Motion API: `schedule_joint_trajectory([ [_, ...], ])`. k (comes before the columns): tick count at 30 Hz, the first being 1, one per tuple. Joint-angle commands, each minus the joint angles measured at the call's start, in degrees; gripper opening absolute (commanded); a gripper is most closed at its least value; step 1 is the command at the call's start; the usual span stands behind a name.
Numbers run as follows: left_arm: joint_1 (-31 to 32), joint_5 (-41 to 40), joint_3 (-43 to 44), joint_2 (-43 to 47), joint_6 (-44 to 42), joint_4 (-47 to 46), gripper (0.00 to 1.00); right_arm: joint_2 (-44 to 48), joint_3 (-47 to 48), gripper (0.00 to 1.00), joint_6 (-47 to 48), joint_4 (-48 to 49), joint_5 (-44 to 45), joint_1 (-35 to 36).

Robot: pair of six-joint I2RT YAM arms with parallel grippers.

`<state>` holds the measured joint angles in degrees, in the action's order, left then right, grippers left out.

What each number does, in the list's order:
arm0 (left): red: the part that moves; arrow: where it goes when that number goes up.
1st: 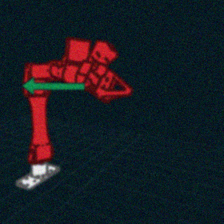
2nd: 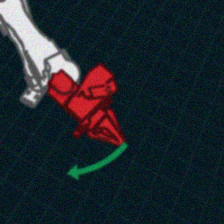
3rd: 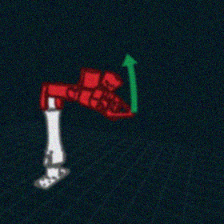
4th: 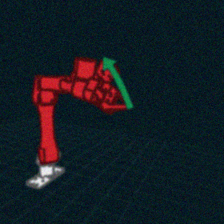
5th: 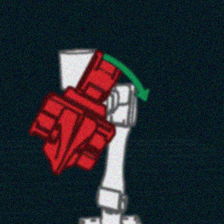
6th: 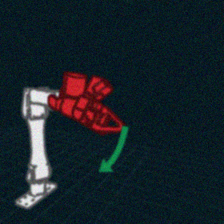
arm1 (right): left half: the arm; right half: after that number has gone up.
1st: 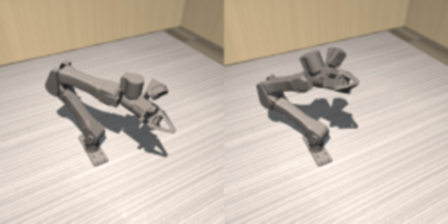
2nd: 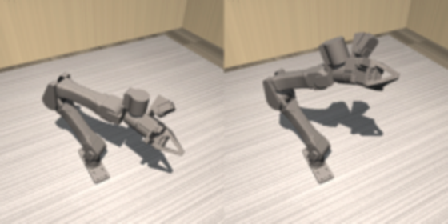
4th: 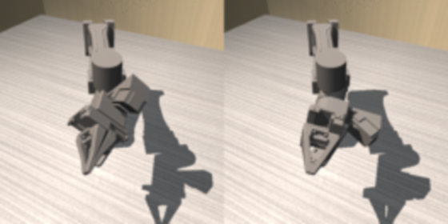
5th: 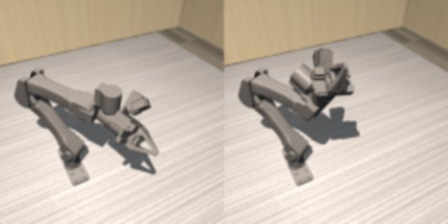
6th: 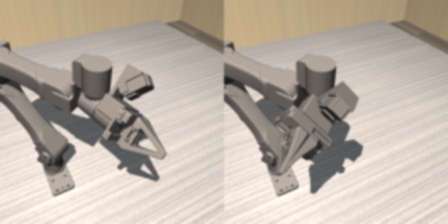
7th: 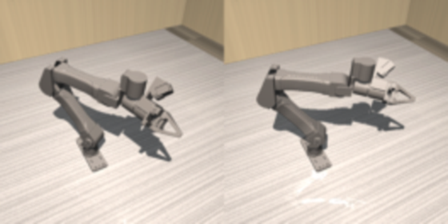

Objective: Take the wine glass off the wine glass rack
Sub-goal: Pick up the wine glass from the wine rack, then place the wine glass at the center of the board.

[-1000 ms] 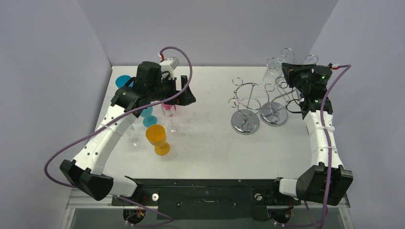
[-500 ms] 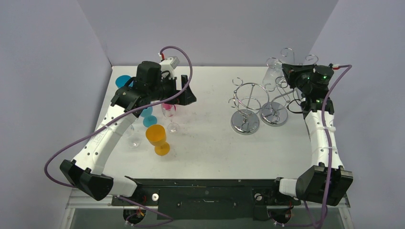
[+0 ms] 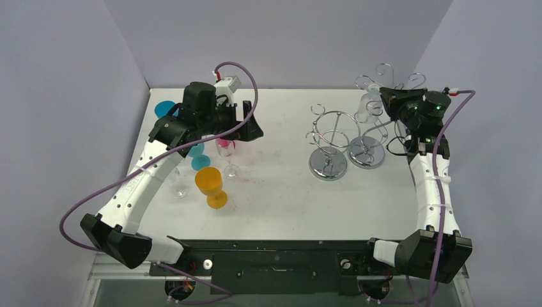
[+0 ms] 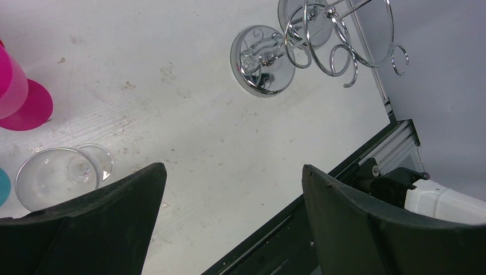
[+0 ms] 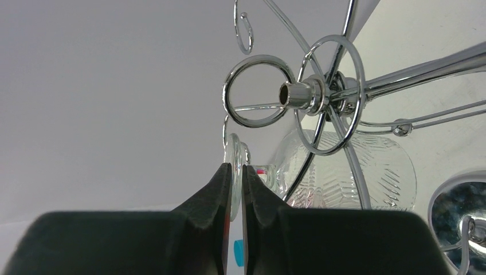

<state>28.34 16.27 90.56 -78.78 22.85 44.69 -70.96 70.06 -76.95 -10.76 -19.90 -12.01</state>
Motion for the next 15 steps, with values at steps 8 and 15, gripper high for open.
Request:
schedule_joint_trajectory([
  [8, -0.1, 1.2, -0.9, 0.4, -1.0, -3.3, 0.86, 3.0, -1.6, 0.00, 0.2, 9.5, -1.4, -1.0],
  [15, -0.1, 1.2, -0.9, 0.4, -0.8, -3.4, 0.86, 3.3, -0.6, 0.00, -0.3, 9.7, -2.6, -0.9],
])
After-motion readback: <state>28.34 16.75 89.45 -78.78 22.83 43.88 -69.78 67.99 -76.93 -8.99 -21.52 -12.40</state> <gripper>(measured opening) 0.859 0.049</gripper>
